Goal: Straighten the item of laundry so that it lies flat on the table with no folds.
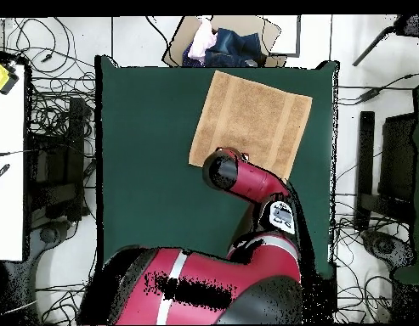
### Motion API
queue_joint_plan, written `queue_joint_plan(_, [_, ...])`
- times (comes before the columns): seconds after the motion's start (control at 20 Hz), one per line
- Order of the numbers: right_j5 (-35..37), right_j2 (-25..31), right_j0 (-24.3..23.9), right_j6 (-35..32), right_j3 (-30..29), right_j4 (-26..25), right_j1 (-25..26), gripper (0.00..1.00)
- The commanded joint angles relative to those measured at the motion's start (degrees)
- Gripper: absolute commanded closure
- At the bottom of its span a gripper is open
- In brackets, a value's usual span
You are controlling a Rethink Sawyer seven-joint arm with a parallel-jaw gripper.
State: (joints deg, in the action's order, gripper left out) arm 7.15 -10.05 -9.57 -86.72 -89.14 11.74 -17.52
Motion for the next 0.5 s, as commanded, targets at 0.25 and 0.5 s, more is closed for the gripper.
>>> queue_joint_plan(0.25, [-1.38,3.37,4.24,-18.98,-4.34,7.64,0.78,0.00])
queue_joint_plan(0.5, [0.19,1.91,5.84,-18.71,-4.31,9.56,0.38,0.00])
